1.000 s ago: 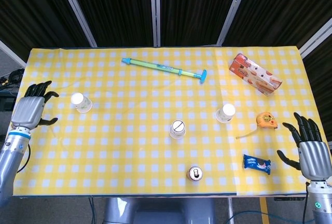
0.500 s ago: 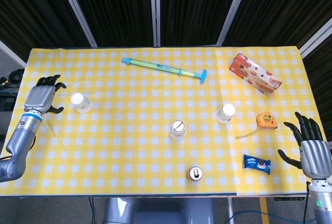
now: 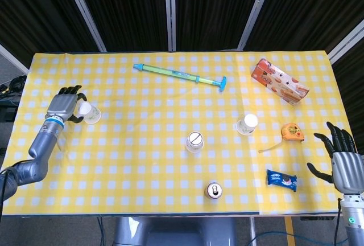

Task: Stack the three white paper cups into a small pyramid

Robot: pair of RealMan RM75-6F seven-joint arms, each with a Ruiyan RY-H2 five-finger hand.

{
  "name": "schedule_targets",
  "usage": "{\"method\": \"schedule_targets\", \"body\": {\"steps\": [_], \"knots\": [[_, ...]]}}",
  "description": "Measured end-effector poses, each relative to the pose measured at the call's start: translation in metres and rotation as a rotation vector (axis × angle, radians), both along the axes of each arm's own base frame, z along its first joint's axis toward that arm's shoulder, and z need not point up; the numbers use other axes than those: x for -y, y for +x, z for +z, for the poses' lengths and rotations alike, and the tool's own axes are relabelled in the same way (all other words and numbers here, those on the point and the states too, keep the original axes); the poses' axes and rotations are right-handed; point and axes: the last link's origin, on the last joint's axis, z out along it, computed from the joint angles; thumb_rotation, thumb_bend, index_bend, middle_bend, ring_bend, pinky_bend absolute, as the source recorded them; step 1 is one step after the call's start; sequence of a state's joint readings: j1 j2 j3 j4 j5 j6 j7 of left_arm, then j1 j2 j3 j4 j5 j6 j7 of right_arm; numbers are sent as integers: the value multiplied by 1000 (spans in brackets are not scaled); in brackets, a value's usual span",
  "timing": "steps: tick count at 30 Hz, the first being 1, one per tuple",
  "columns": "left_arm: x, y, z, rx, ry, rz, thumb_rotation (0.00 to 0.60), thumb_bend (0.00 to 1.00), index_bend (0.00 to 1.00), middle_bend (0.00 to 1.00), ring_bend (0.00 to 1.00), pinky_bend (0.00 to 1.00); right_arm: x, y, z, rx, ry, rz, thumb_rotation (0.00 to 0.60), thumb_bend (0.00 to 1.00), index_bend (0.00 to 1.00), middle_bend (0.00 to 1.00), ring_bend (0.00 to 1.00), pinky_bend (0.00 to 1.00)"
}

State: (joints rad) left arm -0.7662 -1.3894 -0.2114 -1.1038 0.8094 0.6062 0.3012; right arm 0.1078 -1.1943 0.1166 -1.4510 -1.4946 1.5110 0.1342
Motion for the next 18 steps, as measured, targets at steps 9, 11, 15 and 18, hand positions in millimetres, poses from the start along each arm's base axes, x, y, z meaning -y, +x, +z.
{"method": "schedule_targets", "body": {"steps": [9,11,15,18], "knots": [[-3,5,-8,25,14,-15,600,329,429,0,0,40,-2,0,2,3,-7,4,600,86,268,9,0,38],[-2,9,-8,41,19,-30,600,328,427,0,0,40,-2,0,2,4,-9,4,600,86,268,9,0,38],[2,23,-4,60,23,-83,600,328,426,0,0,39,-4,0,4,10,-16,6,600,86,268,9,0,38],[8,39,-2,90,17,-134,600,328,427,0,0,38,-5,2,5,15,-22,11,600,86,268,9,0,38]]}}
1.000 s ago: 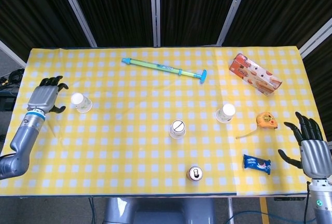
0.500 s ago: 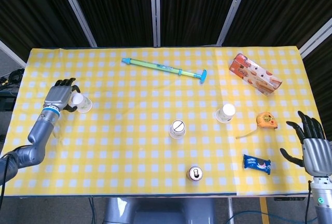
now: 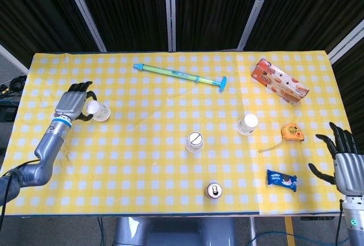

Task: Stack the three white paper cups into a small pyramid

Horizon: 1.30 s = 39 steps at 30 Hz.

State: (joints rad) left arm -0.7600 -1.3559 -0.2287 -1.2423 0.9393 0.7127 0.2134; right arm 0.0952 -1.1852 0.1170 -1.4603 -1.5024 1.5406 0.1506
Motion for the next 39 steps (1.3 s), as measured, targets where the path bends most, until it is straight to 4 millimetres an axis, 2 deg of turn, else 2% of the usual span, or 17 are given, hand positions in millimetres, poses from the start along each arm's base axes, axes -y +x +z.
{"method": "schedule_targets", "body": {"steps": [5,9,12,16,22,28,39], "knots": [[18,40,-6,83,-51,-96,600,328,428,0,0,38,-1,1,5,13,-12,10,600,86,268,9,0,38],[36,78,-19,136,-117,-187,600,328,428,0,0,37,-2,1,9,29,-21,11,600,86,276,8,0,38],[45,105,-35,145,-163,-258,600,328,429,0,0,38,-4,1,14,43,-30,10,600,86,277,8,0,38],[59,140,-65,145,-225,-343,600,328,429,0,0,38,-5,1,22,63,-49,12,600,86,278,8,0,38],[74,179,-104,131,-279,-400,600,328,432,0,0,38,-6,-3,31,93,-66,2,600,86,277,8,0,38],[77,192,-123,97,-298,-394,600,329,434,0,0,37,-7,-8,40,119,-88,-8,600,86,277,8,0,38],[77,192,-133,52,-277,-397,600,328,430,0,0,32,-10,-7,43,122,-96,-4,600,85,277,8,0,38]]}}
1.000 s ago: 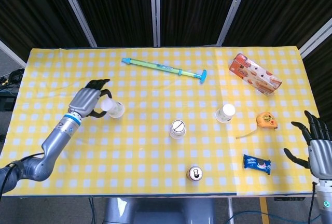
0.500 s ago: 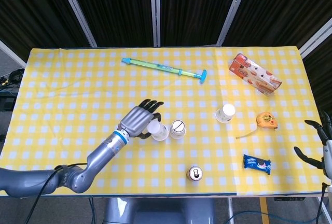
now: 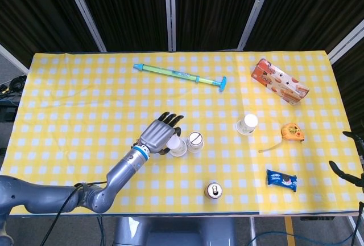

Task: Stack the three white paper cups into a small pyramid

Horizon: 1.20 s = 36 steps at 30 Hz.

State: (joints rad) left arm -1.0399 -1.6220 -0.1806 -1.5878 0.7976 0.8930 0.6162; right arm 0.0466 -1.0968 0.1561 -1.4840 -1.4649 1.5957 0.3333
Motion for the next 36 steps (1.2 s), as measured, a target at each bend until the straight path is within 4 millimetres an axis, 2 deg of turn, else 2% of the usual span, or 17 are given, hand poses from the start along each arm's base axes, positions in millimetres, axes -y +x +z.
{"method": "schedule_targets", "body": {"steps": [7,12,15,17,20,23,30,33,36], "knots": [[-4,-2,-5,-17,48,-9,600,329,427,0,0,32,-1,1,0,0,2,2,600,86,277,8,0,38],[-7,-1,-8,-12,62,0,600,328,382,0,0,27,-1,2,0,1,3,8,600,86,277,8,0,37],[-7,-1,-12,-4,58,4,600,318,264,0,0,6,-1,3,-1,-3,4,10,600,85,278,8,0,37],[-5,-1,-14,-3,49,6,600,279,148,0,0,0,-2,3,-1,-6,4,10,600,85,278,8,0,36],[-3,-2,-13,0,42,8,600,250,72,0,0,0,-2,3,-1,-7,6,10,600,85,278,7,0,34],[0,-3,-10,17,37,17,600,246,49,0,0,0,-2,4,-2,-10,10,9,600,86,278,7,0,31],[6,-17,16,65,96,26,600,245,36,0,0,0,4,0,-4,-18,19,-7,600,85,276,2,0,15],[11,-35,36,86,170,31,600,244,24,0,0,0,5,-3,-6,-32,28,-25,600,85,269,0,0,2],[21,-62,61,101,261,56,600,244,2,0,0,0,6,-6,-7,-43,42,-51,600,80,245,0,0,0]]}}
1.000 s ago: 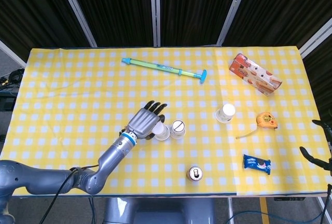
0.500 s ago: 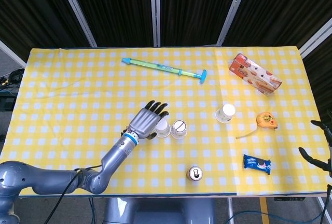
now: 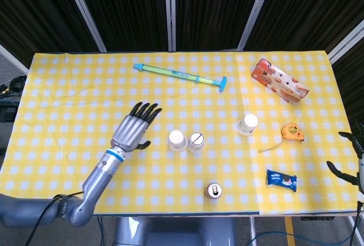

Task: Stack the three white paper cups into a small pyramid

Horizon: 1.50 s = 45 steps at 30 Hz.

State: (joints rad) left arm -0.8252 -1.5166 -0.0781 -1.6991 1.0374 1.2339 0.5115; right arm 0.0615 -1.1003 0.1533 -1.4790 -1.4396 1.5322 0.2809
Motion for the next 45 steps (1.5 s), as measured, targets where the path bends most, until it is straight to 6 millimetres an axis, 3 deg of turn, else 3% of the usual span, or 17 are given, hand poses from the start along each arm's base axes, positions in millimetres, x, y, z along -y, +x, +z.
{"method": "schedule_targets", "body": {"steps": [10,16,24,35,40,45], "knots": [[72,-101,78,-32,247,91,600,238,0,0,0,0,9,4,-4,-37,30,-16,600,75,218,0,0,0],[99,-125,97,-5,276,101,600,239,0,0,0,0,32,26,-13,-91,86,12,600,75,219,0,0,0],[108,-132,105,11,283,92,600,239,0,0,0,0,79,62,-34,-127,227,26,600,75,222,0,0,1],[111,-133,111,28,276,87,600,239,0,0,0,0,136,107,-87,-128,424,28,600,85,263,38,0,29],[110,-134,111,32,265,89,600,238,0,0,0,0,151,114,-103,-123,424,6,600,86,235,27,0,22],[109,-135,112,36,268,92,600,238,0,0,0,0,163,114,-111,-126,416,-12,600,159,262,27,0,21]]}}
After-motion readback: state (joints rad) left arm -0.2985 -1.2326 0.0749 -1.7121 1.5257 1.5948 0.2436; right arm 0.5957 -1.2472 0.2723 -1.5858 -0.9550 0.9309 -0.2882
